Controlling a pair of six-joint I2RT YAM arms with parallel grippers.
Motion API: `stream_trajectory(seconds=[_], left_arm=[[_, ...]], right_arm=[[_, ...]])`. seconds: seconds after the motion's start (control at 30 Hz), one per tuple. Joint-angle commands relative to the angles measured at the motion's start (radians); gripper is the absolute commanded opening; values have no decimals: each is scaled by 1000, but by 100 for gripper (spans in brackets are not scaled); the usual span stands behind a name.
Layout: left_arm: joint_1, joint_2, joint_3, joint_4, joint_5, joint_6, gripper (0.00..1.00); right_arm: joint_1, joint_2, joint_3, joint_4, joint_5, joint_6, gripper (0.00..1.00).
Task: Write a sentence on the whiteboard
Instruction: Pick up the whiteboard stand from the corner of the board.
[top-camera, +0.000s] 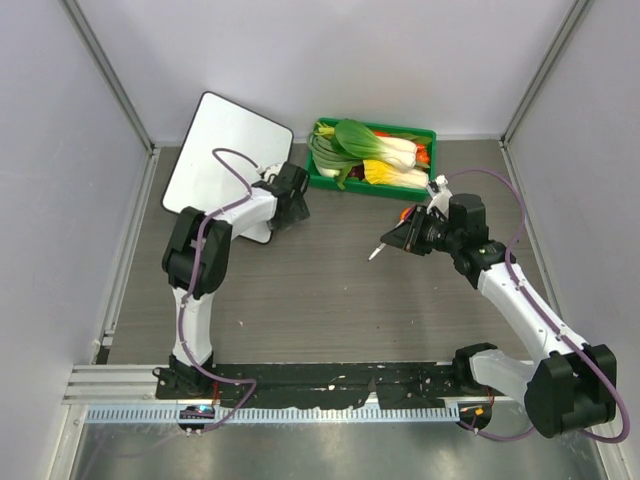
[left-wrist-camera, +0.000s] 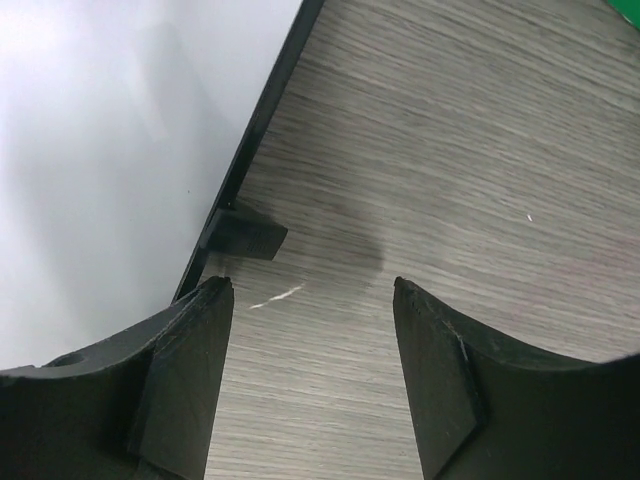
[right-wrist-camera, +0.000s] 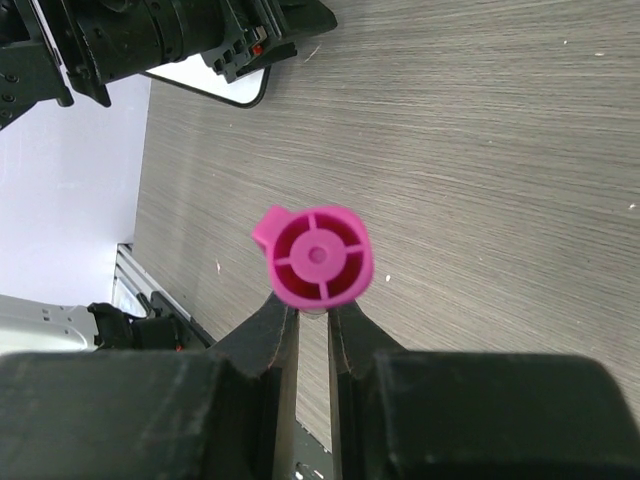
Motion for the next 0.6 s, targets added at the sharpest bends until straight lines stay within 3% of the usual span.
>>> stream_trajectory(seconds=[0.0, 0.33, 0.43, 0.57], left_arm=[[65, -2, 7, -36, -70, -16, 68], [174, -79, -94, -67, -110, -16, 66], [196, -122, -152, -63, -124, -7, 59], [245, -157, -209, -56, -114, 5, 57]], right_arm=[[-6, 2, 18, 21, -3, -25, 1], [-6, 15, 11, 21, -16, -28, 1], [-9, 21, 8, 21, -14, -31, 1], [-6, 29, 5, 23, -17, -28, 1]])
